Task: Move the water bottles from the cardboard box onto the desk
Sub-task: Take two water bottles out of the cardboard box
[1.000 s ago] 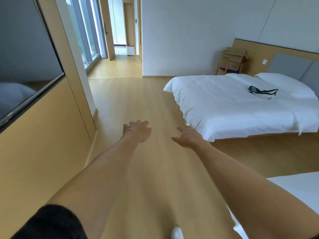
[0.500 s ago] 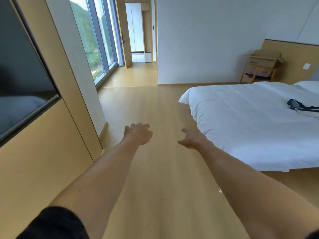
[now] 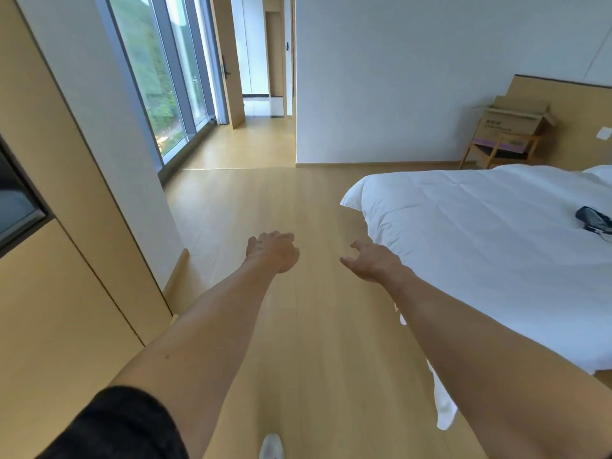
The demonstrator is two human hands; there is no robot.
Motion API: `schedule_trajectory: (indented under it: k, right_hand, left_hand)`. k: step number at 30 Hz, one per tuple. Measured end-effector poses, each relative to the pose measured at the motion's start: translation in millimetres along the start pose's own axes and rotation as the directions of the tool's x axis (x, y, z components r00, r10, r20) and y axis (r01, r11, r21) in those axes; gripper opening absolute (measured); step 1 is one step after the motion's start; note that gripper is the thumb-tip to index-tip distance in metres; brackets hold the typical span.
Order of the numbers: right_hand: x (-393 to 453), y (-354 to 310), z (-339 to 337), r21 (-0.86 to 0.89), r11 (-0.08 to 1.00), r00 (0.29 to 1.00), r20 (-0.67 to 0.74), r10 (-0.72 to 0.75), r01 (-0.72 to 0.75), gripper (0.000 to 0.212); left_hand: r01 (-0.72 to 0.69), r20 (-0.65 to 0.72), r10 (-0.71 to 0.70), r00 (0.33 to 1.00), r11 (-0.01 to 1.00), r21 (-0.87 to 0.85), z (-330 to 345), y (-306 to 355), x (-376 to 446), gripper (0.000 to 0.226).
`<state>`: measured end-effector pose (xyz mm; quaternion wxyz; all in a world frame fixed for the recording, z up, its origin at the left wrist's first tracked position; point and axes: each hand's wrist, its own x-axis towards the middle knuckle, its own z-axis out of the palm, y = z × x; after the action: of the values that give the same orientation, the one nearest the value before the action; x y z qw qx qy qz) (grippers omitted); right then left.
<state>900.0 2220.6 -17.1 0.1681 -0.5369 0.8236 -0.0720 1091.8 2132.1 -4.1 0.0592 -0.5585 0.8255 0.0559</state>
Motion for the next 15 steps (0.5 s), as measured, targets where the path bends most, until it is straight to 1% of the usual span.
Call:
schedule_trajectory:
  k: [3, 7, 10, 15]
  right_hand:
    - [59.6, -13.0, -12.9, -0.050, 0.999, 0.999, -0.024, 0.020, -0.022, 0.065]
    - [137.2, -37.5, -30.8, -0.076, 0.996, 0.999, -0.012, 0.048, -0.049, 0.065]
    - [191.0, -51.4, -38.3, -0.059, 0.996, 0.998, -0.011, 0.069, -0.069, 0.066]
    - [266.1, -60.0, -45.4, -0.035, 0.993, 0.994, 0.005, 0.109, -0.109, 0.067]
  left_hand:
    - [-0.029, -0.017, 0.029, 0.999, 0.999, -0.033, -7.5, -8.1, 68.4, 0.048]
    - [-0.070, -0.004, 0.070, 0.998, 0.995, -0.069, -23.2, -26.9, 158.9, 0.049]
    - [-0.075, 0.007, 0.076, 0.997, 0.994, -0.080, -33.6, -41.8, 220.1, 0.049]
    - [-0.094, 0.033, 0.097, 0.995, 0.992, -0.082, -41.2, -51.0, 298.9, 0.049]
